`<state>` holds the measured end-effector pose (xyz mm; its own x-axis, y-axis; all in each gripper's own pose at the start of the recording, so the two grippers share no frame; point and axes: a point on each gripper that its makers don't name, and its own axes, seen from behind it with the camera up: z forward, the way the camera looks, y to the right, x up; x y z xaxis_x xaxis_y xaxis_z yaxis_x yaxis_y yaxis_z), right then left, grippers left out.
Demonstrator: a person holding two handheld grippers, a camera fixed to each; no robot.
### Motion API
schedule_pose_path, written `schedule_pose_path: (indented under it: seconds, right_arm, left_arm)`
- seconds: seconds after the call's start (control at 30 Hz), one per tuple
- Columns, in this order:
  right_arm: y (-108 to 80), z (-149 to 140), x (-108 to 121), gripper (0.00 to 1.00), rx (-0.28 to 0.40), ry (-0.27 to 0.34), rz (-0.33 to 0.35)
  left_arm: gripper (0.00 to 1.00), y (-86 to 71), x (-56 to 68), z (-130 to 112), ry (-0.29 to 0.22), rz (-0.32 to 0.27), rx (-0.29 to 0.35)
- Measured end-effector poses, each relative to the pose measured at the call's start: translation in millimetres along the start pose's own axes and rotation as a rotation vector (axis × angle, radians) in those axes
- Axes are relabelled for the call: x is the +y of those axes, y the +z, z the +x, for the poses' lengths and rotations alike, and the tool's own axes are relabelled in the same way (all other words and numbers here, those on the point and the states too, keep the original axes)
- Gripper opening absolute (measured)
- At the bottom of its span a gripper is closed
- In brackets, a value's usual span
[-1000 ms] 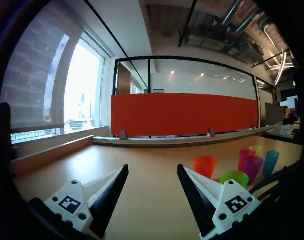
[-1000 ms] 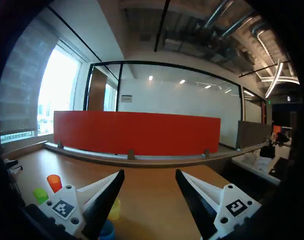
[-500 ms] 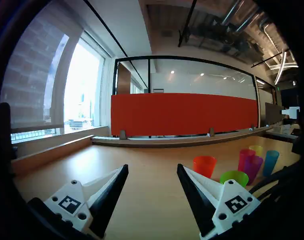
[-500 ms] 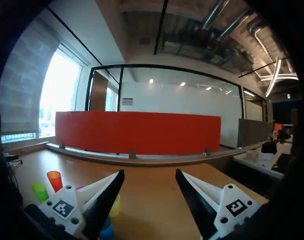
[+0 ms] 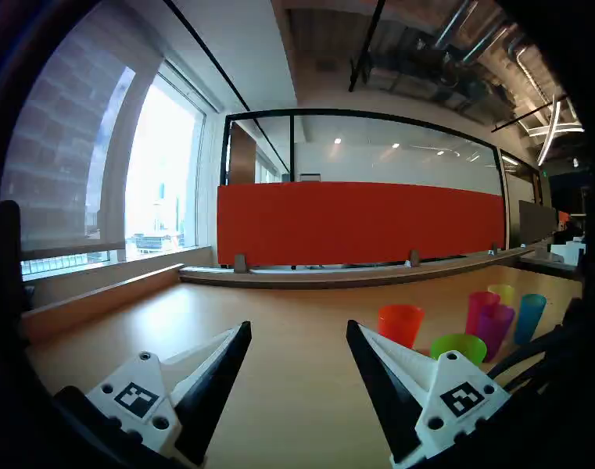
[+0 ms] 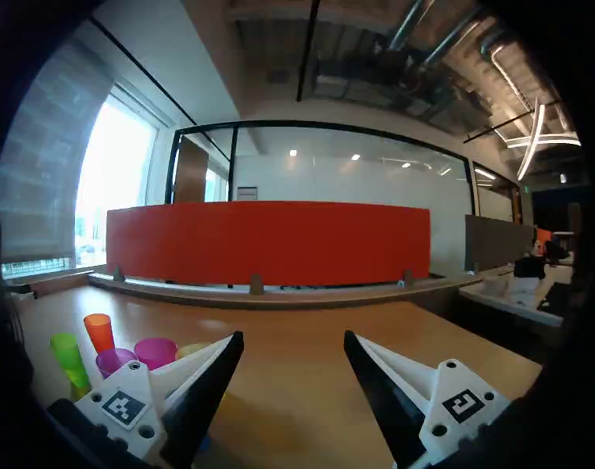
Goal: Pour water
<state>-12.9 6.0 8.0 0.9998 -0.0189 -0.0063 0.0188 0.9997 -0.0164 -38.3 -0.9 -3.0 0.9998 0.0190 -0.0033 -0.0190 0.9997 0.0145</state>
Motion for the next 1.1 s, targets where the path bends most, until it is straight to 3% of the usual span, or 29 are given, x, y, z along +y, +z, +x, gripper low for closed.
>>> schedule_pose_path:
  seconds: [0.4, 1.1]
  right_arm:
    - [-0.7, -30, 1, 0.99, -0.029, 0.025, 0.003]
    - [-6.5, -30, -8, 0.99, -0.004, 0.007, 0.022]
  left_arm:
    - [0.9, -0.6, -0.3, 0, 0.0, 0.0, 0.0]
    - [0.9, -0.6, -0.1, 0, 0.0, 0.0, 0.0]
